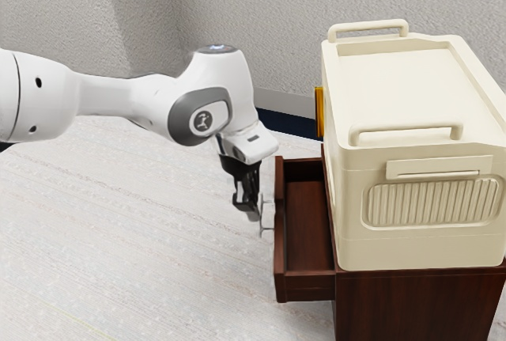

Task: Push the drawer handle with one arm to close the drawer

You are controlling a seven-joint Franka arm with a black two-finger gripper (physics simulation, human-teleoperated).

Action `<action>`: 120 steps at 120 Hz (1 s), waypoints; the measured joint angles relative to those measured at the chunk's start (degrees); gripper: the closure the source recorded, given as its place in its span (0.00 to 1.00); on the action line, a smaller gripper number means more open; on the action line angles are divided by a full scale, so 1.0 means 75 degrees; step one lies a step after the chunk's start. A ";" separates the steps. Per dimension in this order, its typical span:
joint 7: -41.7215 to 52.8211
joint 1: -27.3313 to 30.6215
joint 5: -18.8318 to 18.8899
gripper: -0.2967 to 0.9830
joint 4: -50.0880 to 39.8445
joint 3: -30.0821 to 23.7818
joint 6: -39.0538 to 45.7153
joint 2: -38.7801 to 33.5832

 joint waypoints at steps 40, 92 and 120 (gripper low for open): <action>-0.0250 -0.0340 0.0039 0.84 0.0533 -0.0004 0.0247 0.0593; -0.0542 -0.0579 0.0028 0.84 0.1264 -0.0200 0.1141 0.1314; -0.0701 -0.0153 -0.0021 0.84 0.0305 -0.0301 0.1004 -0.0068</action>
